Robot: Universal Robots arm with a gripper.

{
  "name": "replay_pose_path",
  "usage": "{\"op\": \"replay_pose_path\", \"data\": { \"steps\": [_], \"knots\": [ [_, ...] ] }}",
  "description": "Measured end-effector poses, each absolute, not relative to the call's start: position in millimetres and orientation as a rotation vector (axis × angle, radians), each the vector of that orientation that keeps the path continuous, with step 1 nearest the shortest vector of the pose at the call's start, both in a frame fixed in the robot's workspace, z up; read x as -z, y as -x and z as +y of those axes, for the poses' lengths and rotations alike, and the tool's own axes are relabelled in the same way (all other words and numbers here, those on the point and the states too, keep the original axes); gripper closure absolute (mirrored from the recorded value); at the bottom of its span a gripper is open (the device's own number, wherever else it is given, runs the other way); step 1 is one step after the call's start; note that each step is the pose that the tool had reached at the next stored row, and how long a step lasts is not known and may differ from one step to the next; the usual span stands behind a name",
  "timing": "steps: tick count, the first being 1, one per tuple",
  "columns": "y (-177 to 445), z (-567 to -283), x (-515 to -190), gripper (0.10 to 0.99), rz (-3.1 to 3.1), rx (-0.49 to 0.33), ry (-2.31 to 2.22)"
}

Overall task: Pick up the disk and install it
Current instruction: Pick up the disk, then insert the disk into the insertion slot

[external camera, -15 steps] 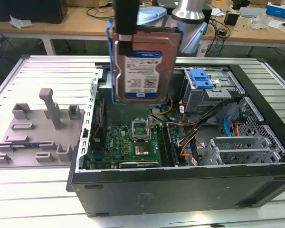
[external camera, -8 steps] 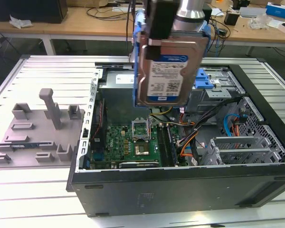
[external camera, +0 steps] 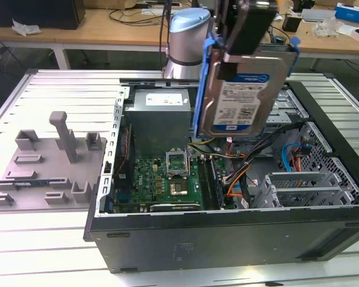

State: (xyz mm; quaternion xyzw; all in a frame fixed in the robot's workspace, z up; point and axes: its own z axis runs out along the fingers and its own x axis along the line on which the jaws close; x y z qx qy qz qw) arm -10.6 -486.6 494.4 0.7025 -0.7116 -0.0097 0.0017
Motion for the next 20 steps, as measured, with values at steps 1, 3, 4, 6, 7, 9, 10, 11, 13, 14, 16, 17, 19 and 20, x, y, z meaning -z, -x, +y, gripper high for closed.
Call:
{"op": "replay_pose_path", "data": {
  "steps": [1, 3, 4, 6, 7, 9, 10, 11, 13, 14, 16, 17, 19, 20],
  "knots": [
    [10.4, -486.6, -494.4, 0.718, -2.233, 0.031, -2.205],
    [10.4, -486.6, -494.4, 0.718, -2.233, 0.031, -2.204],
    [10.4, -486.6, -494.2, 0.718, -2.233, 0.031, -2.204],
    [10.4, -486.6, -494.0, 0.718, -2.233, 0.031, -2.204],
    [10.4, -486.6, -493.9, 0.718, -2.233, 0.031, -2.204],
    [10.4, -486.6, -493.8, 0.718, -2.233, 0.031, -2.204],
    [10.5, -486.6, -493.8, 0.718, -2.233, 0.031, -2.204],
    [10.4, -486.6, -493.8, 0.718, -2.233, 0.031, -2.204],
    [10.4, -486.6, -493.8, 0.718, -2.233, 0.031, -2.204],
    [10.4, -486.6, -493.7, 0.718, -2.233, 0.031, -2.204],
    [10.4, -486.6, -493.7, 0.718, -2.233, 0.031, -2.204],
    [10.4, -486.6, -493.7, 0.718, -2.233, 0.031, -2.205],
    [10.4, -486.6, -493.6, 0.718, -2.233, 0.031, -2.204],
    [10.4, -486.6, -493.6, 0.718, -2.233, 0.031, -2.204]
  ]
}}
